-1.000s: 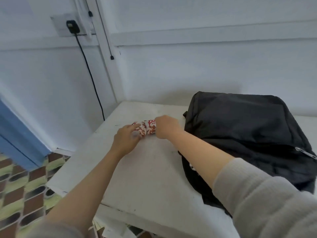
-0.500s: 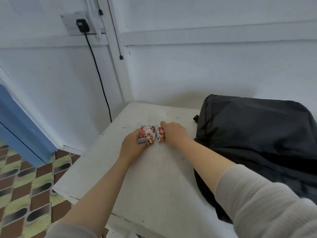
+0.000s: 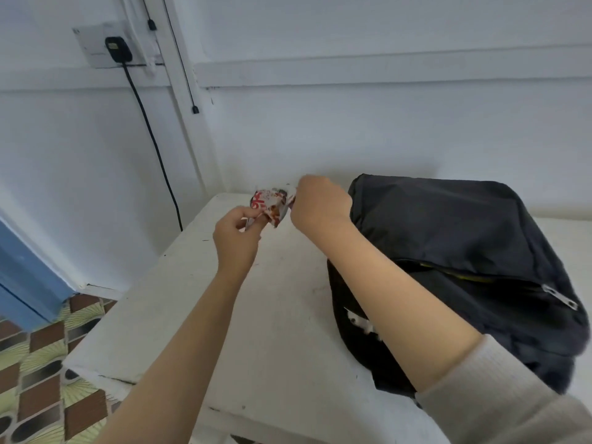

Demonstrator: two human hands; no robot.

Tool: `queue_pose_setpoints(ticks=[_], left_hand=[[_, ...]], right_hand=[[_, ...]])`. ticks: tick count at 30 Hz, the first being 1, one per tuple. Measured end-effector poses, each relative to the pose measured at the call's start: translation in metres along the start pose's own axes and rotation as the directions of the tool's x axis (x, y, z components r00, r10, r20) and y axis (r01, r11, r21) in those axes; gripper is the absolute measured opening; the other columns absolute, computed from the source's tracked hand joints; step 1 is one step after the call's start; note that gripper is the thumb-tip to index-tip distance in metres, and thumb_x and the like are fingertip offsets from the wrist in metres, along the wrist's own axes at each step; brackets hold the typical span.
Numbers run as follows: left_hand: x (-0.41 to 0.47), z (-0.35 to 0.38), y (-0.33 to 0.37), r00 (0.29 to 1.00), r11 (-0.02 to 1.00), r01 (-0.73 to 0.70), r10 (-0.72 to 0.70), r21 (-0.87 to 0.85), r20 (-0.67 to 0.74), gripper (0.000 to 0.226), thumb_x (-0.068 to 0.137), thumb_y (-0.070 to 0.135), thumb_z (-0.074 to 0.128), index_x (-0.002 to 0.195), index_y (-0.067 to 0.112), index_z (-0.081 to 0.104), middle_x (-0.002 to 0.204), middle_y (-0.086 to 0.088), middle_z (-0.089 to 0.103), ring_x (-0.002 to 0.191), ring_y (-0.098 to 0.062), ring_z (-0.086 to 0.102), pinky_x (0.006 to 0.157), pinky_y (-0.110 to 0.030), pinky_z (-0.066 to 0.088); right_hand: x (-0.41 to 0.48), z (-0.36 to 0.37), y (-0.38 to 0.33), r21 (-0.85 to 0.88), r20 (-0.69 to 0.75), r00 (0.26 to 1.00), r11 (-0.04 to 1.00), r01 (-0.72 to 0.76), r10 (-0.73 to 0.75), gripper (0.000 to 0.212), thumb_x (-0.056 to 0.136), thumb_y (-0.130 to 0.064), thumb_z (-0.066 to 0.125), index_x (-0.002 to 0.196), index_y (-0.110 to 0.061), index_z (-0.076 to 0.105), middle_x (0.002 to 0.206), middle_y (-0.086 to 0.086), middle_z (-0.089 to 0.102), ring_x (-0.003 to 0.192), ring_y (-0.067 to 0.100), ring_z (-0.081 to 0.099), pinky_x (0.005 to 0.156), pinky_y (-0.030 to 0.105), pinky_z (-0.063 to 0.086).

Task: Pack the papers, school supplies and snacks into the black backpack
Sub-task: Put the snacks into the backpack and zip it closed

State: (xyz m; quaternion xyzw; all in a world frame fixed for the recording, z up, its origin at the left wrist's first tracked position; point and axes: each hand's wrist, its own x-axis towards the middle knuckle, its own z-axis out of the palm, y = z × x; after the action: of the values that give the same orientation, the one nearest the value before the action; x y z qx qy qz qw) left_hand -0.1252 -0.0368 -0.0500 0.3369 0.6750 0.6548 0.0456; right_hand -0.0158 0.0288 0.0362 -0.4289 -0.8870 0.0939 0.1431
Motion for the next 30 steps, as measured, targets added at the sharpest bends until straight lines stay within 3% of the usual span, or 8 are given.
queue_pose_setpoints(ticks=[3,5,7,14,18,22,26,30], left_hand=[[0.0,0.027,0.038,0.994,0.996,-0.064,0.068,-0.055,0.084,0.014,0.079,0.017,0.073,0.075,0.029,0.067,0.077,0.019,0.066,0.086,-0.018,0.063,0.075,-0.046,0.055],[-0.006,0.046,0.058,0.983,0.993,-0.089,0.1,-0.078,0.153,0.011,0.078,0.018,0.073,0.077,0.028,0.068,0.082,0.016,0.068,0.085,-0.015,0.064,0.078,-0.048,0.054],[-0.014,0.065,0.074,0.967,0.99,-0.103,0.123,-0.099,0.225,0.012,0.078,0.016,0.074,0.076,0.026,0.067,0.083,0.016,0.067,0.084,-0.01,0.064,0.078,-0.042,0.055],[-0.054,0.12,0.076,0.926,0.992,-0.1,0.122,-0.081,0.358,0.007,0.078,0.017,0.073,0.084,0.016,0.069,0.092,0.012,0.065,0.09,-0.002,0.06,0.073,-0.008,0.047],[-0.066,0.137,0.073,0.915,0.984,-0.175,0.175,-0.034,0.364,0.012,0.076,0.02,0.076,0.085,0.015,0.071,0.098,0.005,0.066,0.096,-0.008,0.059,0.081,-0.022,0.052],[-0.071,0.138,0.074,0.857,0.958,-0.287,0.25,0.016,0.45,0.024,0.076,0.024,0.075,0.099,0.019,0.071,0.106,0.008,0.06,0.104,-0.009,0.055,0.085,-0.02,0.048],[-0.083,0.134,0.067,0.772,0.895,-0.431,0.297,0.119,0.562,0.043,0.077,0.026,0.074,0.118,0.027,0.064,0.129,0.001,0.05,0.12,-0.014,0.041,0.099,-0.022,0.03],[-0.094,0.131,0.061,0.747,0.852,-0.501,0.337,0.151,0.573,0.045,0.081,0.029,0.07,0.125,0.027,0.059,0.134,-0.003,0.047,0.125,-0.02,0.039,0.106,-0.036,0.036]], right_hand=[[-0.011,-0.037,0.026,0.03,-0.118,0.992,0.999,-0.045,0.048,0.025,0.089,-0.003,0.045,0.068,-0.013,0.035,0.072,-0.002,0.04,0.058,0.01,0.037,0.046,0.022,0.027],[-0.02,-0.053,0.052,0.053,-0.225,0.971,0.996,-0.066,0.076,0.014,0.089,-0.006,0.046,0.076,-0.01,0.041,0.072,-0.001,0.042,0.059,0.013,0.039,0.045,0.022,0.024],[-0.032,-0.062,0.084,0.053,-0.321,0.942,0.995,-0.084,0.096,0.004,0.09,-0.01,0.049,0.093,-0.009,0.051,0.082,0.003,0.053,0.067,0.017,0.044,0.046,0.024,0.025],[-0.086,-0.06,0.178,0.03,-0.342,0.915,0.975,-0.219,0.216,0.03,0.092,-0.01,0.045,0.121,-0.014,0.052,0.101,0.012,0.064,0.072,0.021,0.042,0.057,0.028,0.029],[-0.105,-0.048,0.203,0.021,-0.346,0.917,0.979,-0.205,0.199,0.029,0.093,-0.015,0.047,0.122,-0.019,0.052,0.099,0.008,0.066,0.07,0.022,0.049,0.051,0.026,0.027],[-0.114,-0.035,0.216,0.053,-0.355,0.916,0.983,-0.177,0.184,0.028,0.089,-0.014,0.053,0.116,-0.019,0.053,0.097,0.003,0.066,0.071,0.02,0.051,0.05,0.022,0.03],[-0.117,-0.023,0.221,0.064,-0.322,0.934,0.988,-0.141,0.154,0.025,0.085,-0.014,0.058,0.11,-0.016,0.06,0.123,0.008,0.057,0.113,0.03,0.054,0.082,0.03,0.044],[-0.12,-0.017,0.223,0.092,-0.296,0.941,0.985,-0.143,0.164,0.031,0.083,-0.016,0.058,0.114,-0.018,0.058,0.111,0.006,0.058,0.101,0.028,0.056,0.079,0.029,0.045]])
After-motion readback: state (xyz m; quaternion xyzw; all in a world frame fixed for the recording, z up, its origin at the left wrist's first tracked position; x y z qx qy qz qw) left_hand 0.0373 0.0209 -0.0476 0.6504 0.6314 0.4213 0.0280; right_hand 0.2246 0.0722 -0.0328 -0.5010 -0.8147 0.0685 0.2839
